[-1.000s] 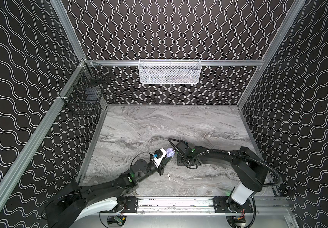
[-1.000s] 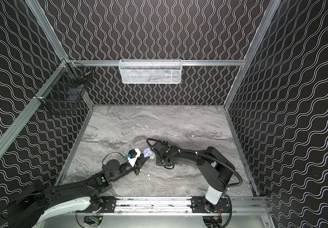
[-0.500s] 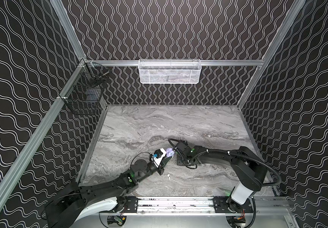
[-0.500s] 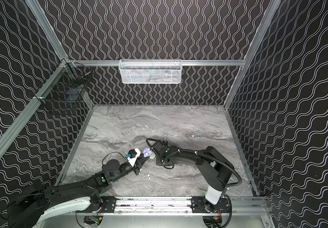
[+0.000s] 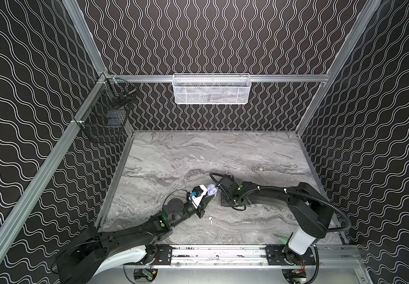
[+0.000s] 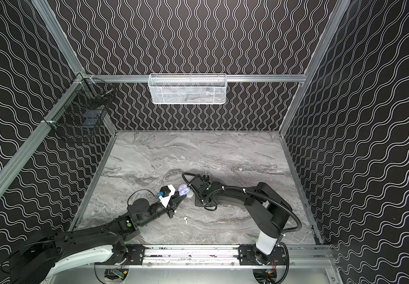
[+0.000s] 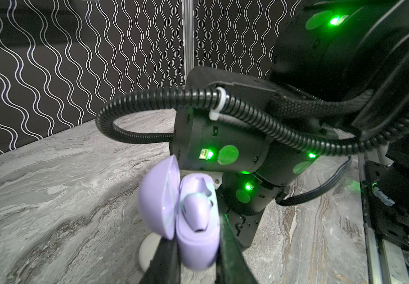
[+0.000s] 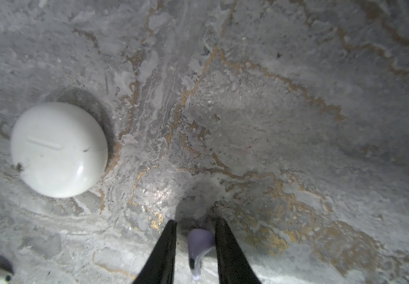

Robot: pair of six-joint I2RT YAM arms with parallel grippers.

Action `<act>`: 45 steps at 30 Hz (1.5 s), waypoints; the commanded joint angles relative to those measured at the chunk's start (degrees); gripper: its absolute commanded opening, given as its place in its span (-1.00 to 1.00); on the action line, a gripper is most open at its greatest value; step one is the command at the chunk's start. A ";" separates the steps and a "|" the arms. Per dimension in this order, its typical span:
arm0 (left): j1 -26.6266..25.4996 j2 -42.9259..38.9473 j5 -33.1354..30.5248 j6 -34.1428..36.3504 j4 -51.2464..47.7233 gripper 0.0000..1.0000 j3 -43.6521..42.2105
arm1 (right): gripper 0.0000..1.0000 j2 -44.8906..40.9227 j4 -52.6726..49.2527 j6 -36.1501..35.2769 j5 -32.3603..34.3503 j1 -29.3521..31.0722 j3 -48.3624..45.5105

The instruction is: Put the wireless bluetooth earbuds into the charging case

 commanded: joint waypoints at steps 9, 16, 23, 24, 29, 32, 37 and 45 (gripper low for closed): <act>0.03 -0.31 0.71 0.64 0.47 -1.00 0.56 | -0.44 0.56 -3.89 0.13 0.03 0.66 0.06; 0.03 -0.25 0.80 0.63 0.47 -1.00 0.60 | -0.45 0.34 -3.89 0.21 0.02 0.84 -0.07; 0.03 -0.25 0.80 0.62 0.38 -1.00 0.60 | -0.47 0.82 -3.76 -0.12 -0.17 0.92 0.41; 0.03 -0.27 0.80 0.64 0.39 -1.00 0.60 | -0.47 0.82 -3.73 -0.11 -0.15 0.91 0.41; 0.02 -0.14 0.81 0.61 0.47 -1.00 0.69 | -0.49 1.17 -3.66 -0.64 -0.41 0.92 0.84; 0.08 -0.16 0.71 0.64 0.38 -1.00 0.62 | -0.50 1.35 -3.89 -1.02 -0.50 1.01 1.27; -0.01 -0.01 0.80 0.61 0.55 -1.00 0.69 | -0.52 1.50 -4.29 -1.33 -0.41 1.09 1.29; 0.03 0.10 0.80 0.55 0.64 -1.00 0.69 | -0.60 1.61 -3.89 -1.74 -0.50 1.10 1.29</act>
